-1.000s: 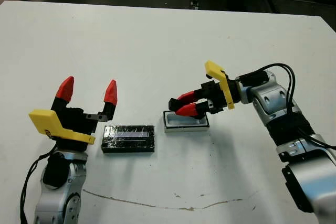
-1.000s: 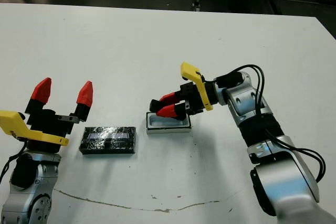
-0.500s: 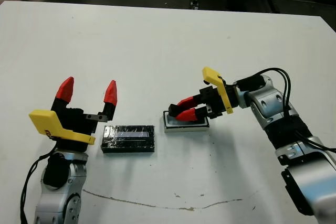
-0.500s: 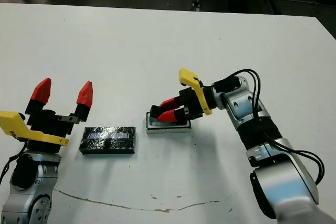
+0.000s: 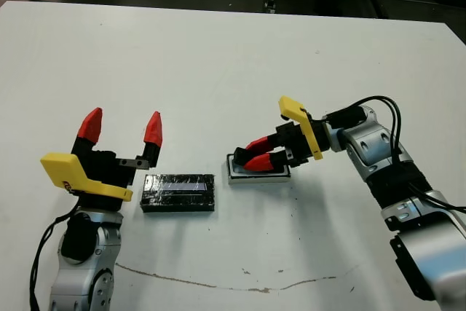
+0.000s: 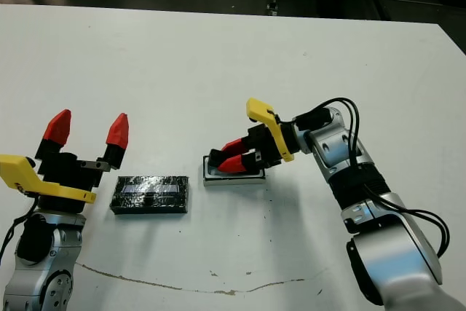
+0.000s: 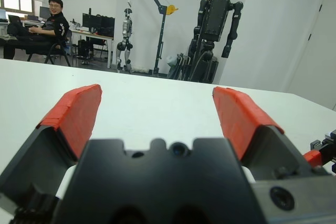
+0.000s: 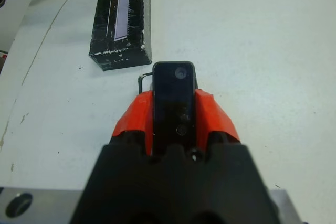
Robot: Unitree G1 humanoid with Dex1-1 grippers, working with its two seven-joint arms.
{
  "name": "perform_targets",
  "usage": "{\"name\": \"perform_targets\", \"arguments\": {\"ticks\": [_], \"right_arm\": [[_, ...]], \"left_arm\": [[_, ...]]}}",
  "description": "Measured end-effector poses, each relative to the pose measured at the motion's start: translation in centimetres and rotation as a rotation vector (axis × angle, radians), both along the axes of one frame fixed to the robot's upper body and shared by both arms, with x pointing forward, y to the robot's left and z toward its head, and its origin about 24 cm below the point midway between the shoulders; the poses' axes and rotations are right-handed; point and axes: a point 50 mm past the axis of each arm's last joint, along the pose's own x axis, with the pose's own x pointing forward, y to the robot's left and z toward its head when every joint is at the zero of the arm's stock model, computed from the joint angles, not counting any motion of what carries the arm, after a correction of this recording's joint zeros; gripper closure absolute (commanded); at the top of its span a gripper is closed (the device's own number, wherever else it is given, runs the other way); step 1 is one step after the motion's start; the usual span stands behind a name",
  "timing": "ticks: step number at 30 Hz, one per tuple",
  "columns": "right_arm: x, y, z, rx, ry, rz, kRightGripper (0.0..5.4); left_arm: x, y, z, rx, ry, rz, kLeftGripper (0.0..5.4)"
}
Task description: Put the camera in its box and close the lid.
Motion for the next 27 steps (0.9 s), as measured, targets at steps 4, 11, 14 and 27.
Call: {"name": "perform_targets", "arguments": {"ticks": [4, 11, 14, 27], "right_arm": [[0.0, -0.04, -0.07, -0.003, -0.014, 0.011, 3.75], [-0.03, -0.07, -0.21, -0.016, -0.033, 0.031, 3.75], [-0.03, -0.12, -0.27, -0.018, -0.028, 0.036, 3.75], [-0.07, 0.17, 0.18, -0.084, -0.046, 0.053, 3.23]], "left_arm": [[0.0, 0.0, 0.0, 0.0, 0.0, 0.0, 0.0], [0.0, -0.01, 0.0, 0.002, 0.0, 0.0, 0.0], [0.0, -0.01, -0.01, 0.0, 0.0, 0.0, 0.0], [-0.04, -0.06, -0.06, 0.002, 0.003, -0.001, 0.0]]}}
